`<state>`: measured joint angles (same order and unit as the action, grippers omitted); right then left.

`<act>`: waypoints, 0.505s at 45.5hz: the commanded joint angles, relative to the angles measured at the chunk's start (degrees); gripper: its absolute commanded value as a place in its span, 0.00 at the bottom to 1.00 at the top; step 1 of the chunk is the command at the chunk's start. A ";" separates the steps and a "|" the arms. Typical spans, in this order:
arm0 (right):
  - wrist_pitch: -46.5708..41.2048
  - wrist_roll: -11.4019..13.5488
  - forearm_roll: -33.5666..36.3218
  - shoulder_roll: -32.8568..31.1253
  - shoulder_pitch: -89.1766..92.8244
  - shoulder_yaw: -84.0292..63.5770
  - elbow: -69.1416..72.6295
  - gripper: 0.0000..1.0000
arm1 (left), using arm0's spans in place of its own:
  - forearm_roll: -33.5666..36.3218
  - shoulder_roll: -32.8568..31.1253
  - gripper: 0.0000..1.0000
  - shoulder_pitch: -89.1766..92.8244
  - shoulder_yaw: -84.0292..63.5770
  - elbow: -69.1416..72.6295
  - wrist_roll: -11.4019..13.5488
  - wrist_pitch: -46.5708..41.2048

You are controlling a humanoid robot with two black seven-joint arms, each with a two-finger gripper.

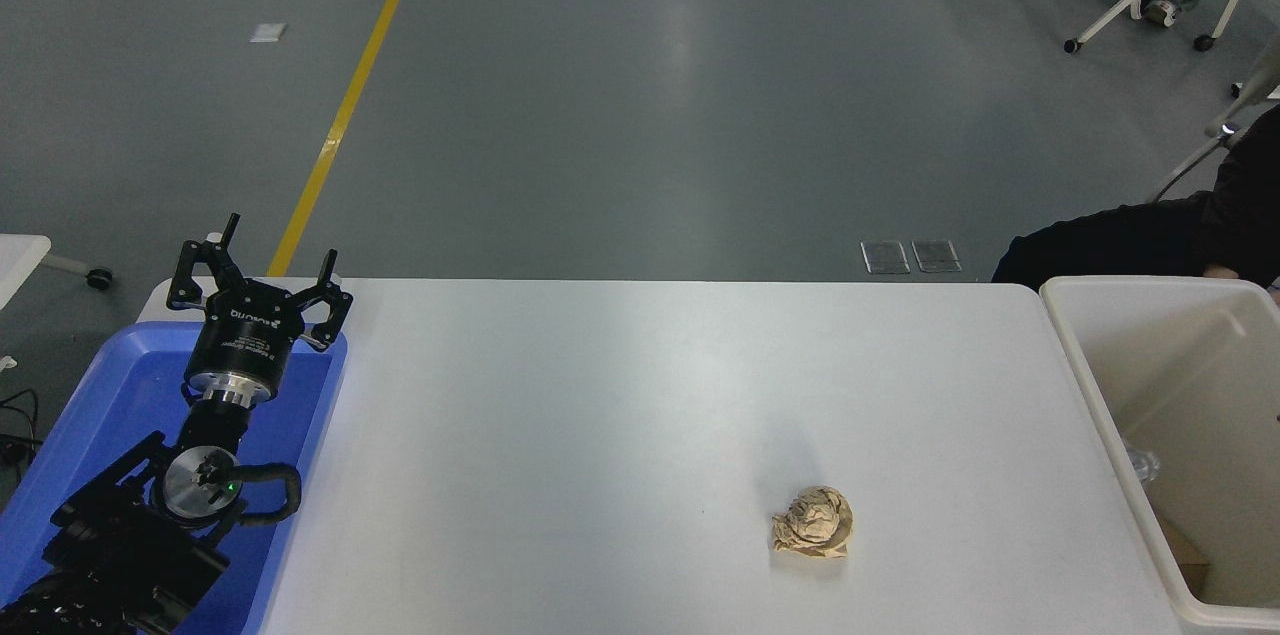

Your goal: Pick up foil plate and place in dustbin

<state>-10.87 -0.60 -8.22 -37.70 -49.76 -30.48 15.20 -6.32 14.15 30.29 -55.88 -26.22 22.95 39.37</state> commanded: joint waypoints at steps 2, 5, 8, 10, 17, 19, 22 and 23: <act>-5.73 0.33 -11.19 -5.71 -27.11 -11.88 17.38 1.00 | -0.01 0.00 1.00 0.04 0.07 -0.06 -0.01 0.09; -8.10 0.59 -14.79 -6.42 -35.91 -14.25 24.07 1.00 | -0.01 0.00 1.00 0.04 0.07 0.03 -0.01 0.10; -11.26 0.95 -17.08 -6.25 -43.64 -15.75 30.48 1.00 | -0.01 0.00 1.00 0.04 0.07 0.03 -0.01 0.10; -13.46 1.03 -17.79 -5.90 -48.13 -16.28 34.44 1.00 | -0.01 0.00 1.00 0.04 0.07 -0.06 -0.01 0.10; -22.69 1.03 -16.91 -1.24 -60.97 -16.72 46.49 1.00 | -0.01 0.00 1.00 0.04 0.07 0.03 -0.01 0.10; -26.11 1.03 -16.30 1.03 -63.95 -16.72 49.99 1.00 | -0.01 0.00 1.00 0.04 0.07 0.03 -0.01 0.10; -29.81 1.03 -14.81 3.94 -66.78 -16.81 53.43 1.00 | -0.01 0.00 1.00 0.04 0.07 0.03 -0.01 0.01; -31.04 1.12 -13.85 5.08 -67.65 -16.81 54.40 1.00 | -0.01 0.09 1.00 0.04 0.07 0.03 -0.01 0.01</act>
<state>-28.95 0.26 -23.09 -39.53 -99.88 -45.13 53.12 -6.33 14.16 30.33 -55.81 -26.26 22.95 39.48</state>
